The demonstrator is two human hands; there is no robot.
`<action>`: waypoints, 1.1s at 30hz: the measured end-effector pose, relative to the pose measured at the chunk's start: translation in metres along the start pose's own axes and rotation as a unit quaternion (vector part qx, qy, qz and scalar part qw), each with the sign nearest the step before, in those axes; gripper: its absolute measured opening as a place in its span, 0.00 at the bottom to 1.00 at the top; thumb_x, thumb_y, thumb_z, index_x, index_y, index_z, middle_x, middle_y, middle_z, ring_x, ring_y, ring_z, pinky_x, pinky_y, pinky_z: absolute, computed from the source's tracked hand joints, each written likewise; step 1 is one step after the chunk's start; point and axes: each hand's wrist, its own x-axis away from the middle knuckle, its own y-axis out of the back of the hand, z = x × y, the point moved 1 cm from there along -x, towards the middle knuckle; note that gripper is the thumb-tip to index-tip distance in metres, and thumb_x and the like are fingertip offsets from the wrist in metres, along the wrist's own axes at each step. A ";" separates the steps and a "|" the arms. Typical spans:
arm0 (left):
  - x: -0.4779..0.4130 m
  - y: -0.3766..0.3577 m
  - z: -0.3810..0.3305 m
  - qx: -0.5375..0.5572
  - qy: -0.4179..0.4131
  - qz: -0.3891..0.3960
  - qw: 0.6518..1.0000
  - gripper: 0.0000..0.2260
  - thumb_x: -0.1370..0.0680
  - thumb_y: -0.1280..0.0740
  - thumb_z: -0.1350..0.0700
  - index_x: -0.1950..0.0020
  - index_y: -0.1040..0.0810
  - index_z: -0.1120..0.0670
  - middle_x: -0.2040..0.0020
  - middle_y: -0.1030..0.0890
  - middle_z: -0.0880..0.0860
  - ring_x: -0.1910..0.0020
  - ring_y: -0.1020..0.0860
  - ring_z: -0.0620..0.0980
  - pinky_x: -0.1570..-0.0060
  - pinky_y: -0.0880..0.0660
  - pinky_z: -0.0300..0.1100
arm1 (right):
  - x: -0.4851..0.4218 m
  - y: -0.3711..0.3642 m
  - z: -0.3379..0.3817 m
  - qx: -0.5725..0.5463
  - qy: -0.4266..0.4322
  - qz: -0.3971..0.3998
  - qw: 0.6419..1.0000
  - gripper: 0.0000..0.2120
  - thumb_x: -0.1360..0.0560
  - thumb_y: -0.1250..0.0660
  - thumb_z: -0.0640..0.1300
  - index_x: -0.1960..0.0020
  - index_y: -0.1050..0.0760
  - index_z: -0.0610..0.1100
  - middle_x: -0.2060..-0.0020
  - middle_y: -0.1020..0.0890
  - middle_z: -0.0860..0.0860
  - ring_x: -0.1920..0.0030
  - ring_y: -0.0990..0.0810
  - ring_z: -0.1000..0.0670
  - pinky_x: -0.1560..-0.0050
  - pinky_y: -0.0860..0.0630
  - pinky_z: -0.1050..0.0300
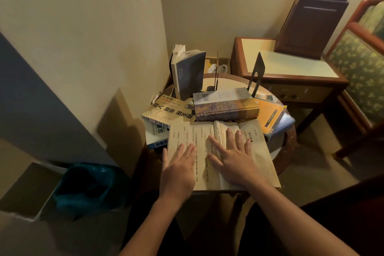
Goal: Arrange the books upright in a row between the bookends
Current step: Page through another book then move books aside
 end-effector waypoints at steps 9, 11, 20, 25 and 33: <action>0.001 -0.002 -0.007 -0.007 0.028 -0.010 1.000 0.24 0.17 0.44 0.55 0.20 0.42 0.47 0.21 0.39 0.44 0.20 0.46 0.45 0.23 0.56 0.63 | 0.001 -0.002 0.000 -0.004 0.003 -0.007 1.000 0.29 0.23 0.61 0.73 0.25 0.67 0.72 0.21 0.68 0.48 0.24 0.75 0.42 0.25 0.70 0.36; -0.021 0.001 -0.008 -0.021 0.030 -0.001 0.999 0.25 0.16 0.47 0.55 0.19 0.45 0.47 0.20 0.42 0.44 0.20 0.48 0.45 0.23 0.57 0.63 | 0.001 -0.001 0.000 -0.003 0.002 -0.007 1.000 0.29 0.23 0.61 0.73 0.25 0.67 0.72 0.21 0.67 0.48 0.24 0.74 0.42 0.25 0.70 0.36; -0.045 -0.003 -0.004 -0.009 0.032 -0.002 0.999 0.24 0.15 0.51 0.53 0.19 0.48 0.48 0.19 0.46 0.45 0.20 0.51 0.45 0.22 0.55 0.61 | 0.000 0.000 0.000 -0.005 -0.002 0.003 1.000 0.29 0.23 0.60 0.73 0.26 0.67 0.72 0.21 0.68 0.48 0.25 0.75 0.42 0.25 0.69 0.35; 0.012 -0.003 -0.009 0.045 0.032 -0.009 0.998 0.22 0.15 0.49 0.49 0.20 0.44 0.45 0.21 0.45 0.41 0.20 0.51 0.42 0.22 0.60 0.56 | 0.001 0.000 0.000 -0.004 -0.002 0.003 1.000 0.29 0.23 0.60 0.73 0.25 0.67 0.72 0.22 0.69 0.48 0.25 0.75 0.42 0.25 0.70 0.36; 0.012 -0.003 -0.002 0.069 0.033 0.011 0.997 0.22 0.15 0.48 0.48 0.20 0.45 0.44 0.21 0.45 0.41 0.20 0.53 0.44 0.21 0.56 0.55 | 0.000 -0.001 0.000 -0.005 -0.002 0.005 1.000 0.30 0.24 0.61 0.74 0.25 0.67 0.72 0.22 0.68 0.48 0.25 0.75 0.42 0.25 0.70 0.35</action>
